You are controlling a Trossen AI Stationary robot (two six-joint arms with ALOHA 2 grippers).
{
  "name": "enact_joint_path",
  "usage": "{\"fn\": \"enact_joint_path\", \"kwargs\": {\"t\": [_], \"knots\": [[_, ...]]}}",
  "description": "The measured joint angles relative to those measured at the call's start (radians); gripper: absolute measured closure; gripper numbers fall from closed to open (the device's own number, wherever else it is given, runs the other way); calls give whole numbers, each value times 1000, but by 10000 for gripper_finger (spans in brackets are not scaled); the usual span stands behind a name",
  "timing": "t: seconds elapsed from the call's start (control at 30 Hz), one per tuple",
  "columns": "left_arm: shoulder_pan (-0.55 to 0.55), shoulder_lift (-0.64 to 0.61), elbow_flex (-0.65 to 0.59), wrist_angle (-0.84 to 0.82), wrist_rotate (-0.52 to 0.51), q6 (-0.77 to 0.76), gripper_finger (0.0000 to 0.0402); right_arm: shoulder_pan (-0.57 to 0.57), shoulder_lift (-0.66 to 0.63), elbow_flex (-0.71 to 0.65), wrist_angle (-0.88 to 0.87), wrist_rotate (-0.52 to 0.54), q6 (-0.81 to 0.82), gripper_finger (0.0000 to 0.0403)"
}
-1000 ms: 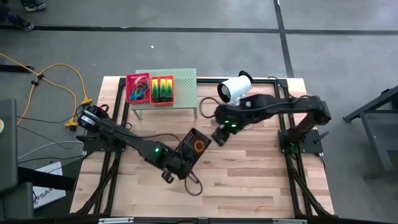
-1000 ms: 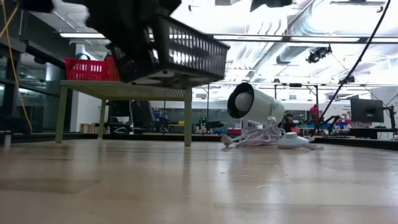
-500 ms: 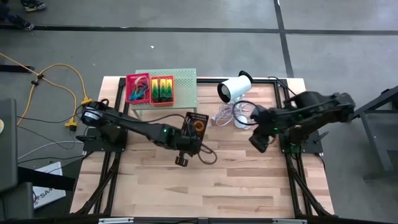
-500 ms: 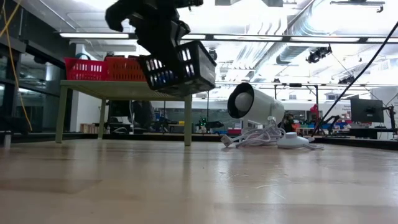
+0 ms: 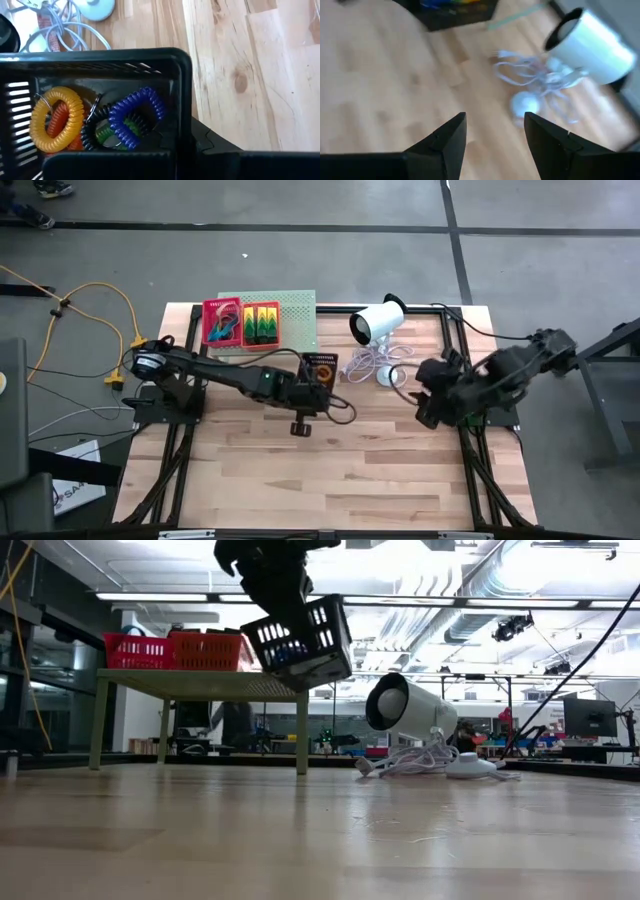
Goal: Pick & Place Office Desk Supplies
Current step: Put the black basket on the shelf
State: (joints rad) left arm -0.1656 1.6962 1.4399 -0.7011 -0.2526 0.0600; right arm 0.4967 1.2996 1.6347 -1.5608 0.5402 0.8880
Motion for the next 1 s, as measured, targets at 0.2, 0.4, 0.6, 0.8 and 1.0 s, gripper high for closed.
{"fn": "enact_joint_path", "kwargs": {"t": [0.2,0.4,0.6,0.8,1.0], "knots": [[19,0,0,0,17,-1,401,26,-129,-359,144,118,55,215],[54,0,0,5,56,-9,401,-21,-327,-695,442,115,23,215],[101,0,26,6,99,-11,401,-53,-478,-906,697,105,-62,215],[148,0,77,10,121,-6,401,-61,-530,-983,749,120,-85,215],[191,-1,99,10,169,6,401,-60,-527,-993,744,68,-81,215]]}}
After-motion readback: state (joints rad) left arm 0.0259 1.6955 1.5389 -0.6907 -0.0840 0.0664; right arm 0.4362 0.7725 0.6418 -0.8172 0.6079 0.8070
